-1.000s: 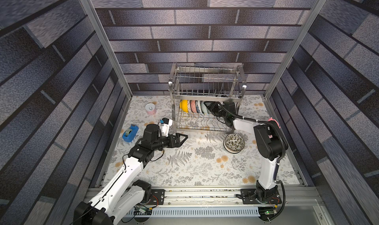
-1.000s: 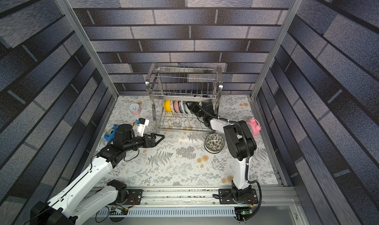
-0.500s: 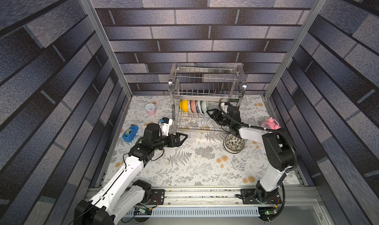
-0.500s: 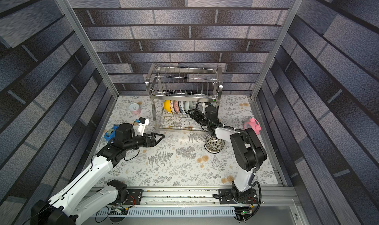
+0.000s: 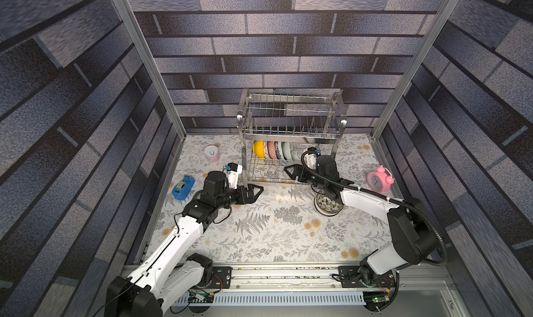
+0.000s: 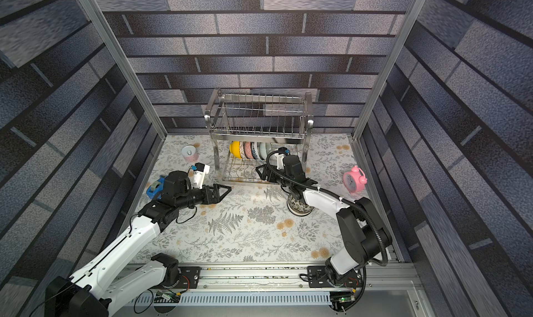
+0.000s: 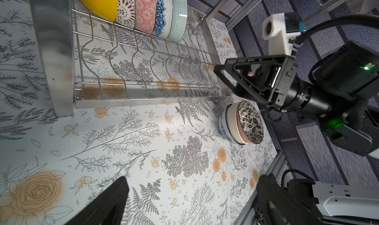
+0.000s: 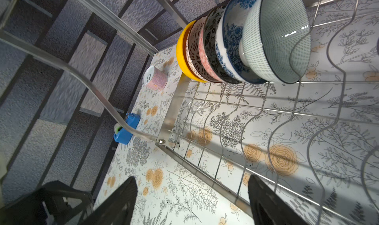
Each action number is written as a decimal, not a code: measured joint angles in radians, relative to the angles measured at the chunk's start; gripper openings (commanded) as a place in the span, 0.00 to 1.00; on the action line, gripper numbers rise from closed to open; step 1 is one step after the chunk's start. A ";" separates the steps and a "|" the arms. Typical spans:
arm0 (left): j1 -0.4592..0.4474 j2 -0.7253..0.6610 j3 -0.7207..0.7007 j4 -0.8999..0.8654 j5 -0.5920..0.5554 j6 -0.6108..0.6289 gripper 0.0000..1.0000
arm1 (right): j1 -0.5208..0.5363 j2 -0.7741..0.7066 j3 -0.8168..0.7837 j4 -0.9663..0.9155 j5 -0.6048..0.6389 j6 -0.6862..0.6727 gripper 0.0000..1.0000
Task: Load bowls into a dish rack
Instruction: Pick up the bowl from the stack of bowls.
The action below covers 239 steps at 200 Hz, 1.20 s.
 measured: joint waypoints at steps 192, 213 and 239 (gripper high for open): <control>-0.108 0.111 0.000 0.057 0.005 0.008 1.00 | 0.219 -0.278 -0.011 -0.777 0.520 -0.261 0.99; -0.114 0.111 0.000 0.064 0.005 0.008 1.00 | 0.219 -0.278 -0.009 -0.832 0.536 -0.251 0.95; -0.118 0.117 0.000 0.081 0.005 0.007 1.00 | 0.219 -0.278 -0.009 -0.892 0.543 -0.232 0.86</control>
